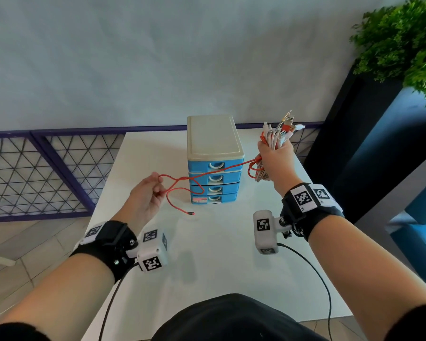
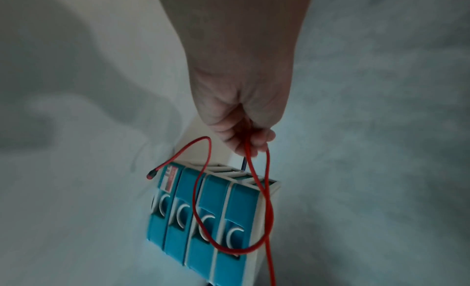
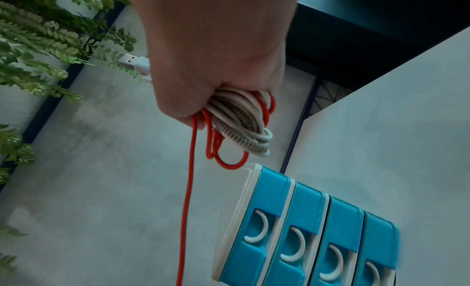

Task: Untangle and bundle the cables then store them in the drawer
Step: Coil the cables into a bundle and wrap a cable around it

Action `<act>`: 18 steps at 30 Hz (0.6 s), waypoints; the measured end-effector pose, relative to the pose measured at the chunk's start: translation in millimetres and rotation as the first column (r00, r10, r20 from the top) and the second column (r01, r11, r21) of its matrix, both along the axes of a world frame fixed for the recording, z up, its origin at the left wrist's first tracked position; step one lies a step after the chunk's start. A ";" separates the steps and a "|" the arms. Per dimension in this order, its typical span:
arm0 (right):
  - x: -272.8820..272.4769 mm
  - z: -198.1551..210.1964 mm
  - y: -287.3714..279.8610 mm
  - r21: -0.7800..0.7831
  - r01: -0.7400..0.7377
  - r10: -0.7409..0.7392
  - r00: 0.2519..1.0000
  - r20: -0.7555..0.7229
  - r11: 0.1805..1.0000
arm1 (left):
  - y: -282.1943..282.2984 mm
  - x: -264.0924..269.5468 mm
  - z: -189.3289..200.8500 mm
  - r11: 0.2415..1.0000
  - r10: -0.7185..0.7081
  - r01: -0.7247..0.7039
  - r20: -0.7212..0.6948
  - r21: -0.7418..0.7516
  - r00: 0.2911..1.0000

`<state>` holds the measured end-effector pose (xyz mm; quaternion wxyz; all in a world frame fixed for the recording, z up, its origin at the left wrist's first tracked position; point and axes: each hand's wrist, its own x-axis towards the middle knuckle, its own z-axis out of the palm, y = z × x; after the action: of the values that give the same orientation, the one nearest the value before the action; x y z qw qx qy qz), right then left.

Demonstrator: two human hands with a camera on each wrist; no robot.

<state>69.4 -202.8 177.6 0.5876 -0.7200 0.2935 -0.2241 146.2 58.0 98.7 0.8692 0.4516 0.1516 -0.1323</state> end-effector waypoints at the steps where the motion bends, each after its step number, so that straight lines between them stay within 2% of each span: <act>1: -0.3 0.1 0.1 0.006 0.003 -0.003 1.000 0.004 1.000 | 2.8 0.6 -2.3 0.996 -0.035 0.030 0.057 0.089 0.998; 3: -1.0 2.5 -0.4 0.032 0.017 -0.018 1.000 0.025 0.999 | 12.0 0.2 -7.1 0.937 -0.164 0.091 0.196 0.337 0.967; 5: -1.4 6.3 -3.2 0.044 0.037 -0.039 0.998 0.051 0.998 | 20.9 -2.7 -8.1 0.802 -0.354 0.125 0.296 0.585 0.887; 6: -1.3 7.6 -4.8 0.052 0.048 -0.051 0.997 0.065 0.998 | 23.6 -5.3 -7.7 0.714 -0.448 0.136 0.299 0.687 0.842; 7: -1.3 8.9 -6.1 0.069 0.057 -0.063 0.994 0.085 0.996 | 25.6 -7.5 -8.5 0.634 -0.514 0.149 0.270 0.759 0.814; 8: -1.0 9.8 -6.6 0.091 0.062 -0.071 0.992 0.104 0.994 | 26.5 -10.0 -9.4 0.598 -0.531 0.160 0.238 0.785 0.813; 9: -0.6 10.4 -6.5 0.107 0.063 -0.076 0.990 0.116 0.992 | 27.5 -10.6 -11.3 0.612 -0.504 0.167 0.218 0.773 0.836; 10: 0.1 9.9 -5.9 0.117 0.065 -0.079 0.990 0.118 0.991 | 27.4 -11.3 -11.7 0.695 -0.425 0.181 0.194 0.696 0.884; 12: 1.4 7.8 -4.6 0.125 0.067 -0.081 0.990 0.113 0.990 | 25.2 -8.9 -13.1 0.906 -0.171 0.133 0.061 0.401 0.983; 13: 2.2 6.3 -4.0 0.123 0.064 -0.078 0.991 0.110 0.990 | 23.4 -8.9 -12.3 0.965 -0.070 0.072 -0.016 0.252 0.997; 14: 3.0 4.6 -3.5 0.120 0.061 -0.074 0.991 0.108 0.991 | 20.9 -9.0 -9.7 0.991 -0.006 0.014 -0.062 0.134 0.998; 16: 3.8 2.5 -1.5 0.124 0.045 -0.058 0.993 0.103 0.991 | 15.4 -11.4 -1.7 0.997 0.053 -0.058 -0.075 -0.055 0.996; 18: 5.1 1.0 0.4 0.123 0.035 -0.048 0.993 0.105 0.992 | 13.2 -12.0 3.2 0.986 0.070 -0.074 -0.033 -0.148 0.997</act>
<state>74.6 -202.4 178.6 0.6401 -0.6638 0.2894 -0.2567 134.1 71.2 101.9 0.9026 0.3777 0.1694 -0.1182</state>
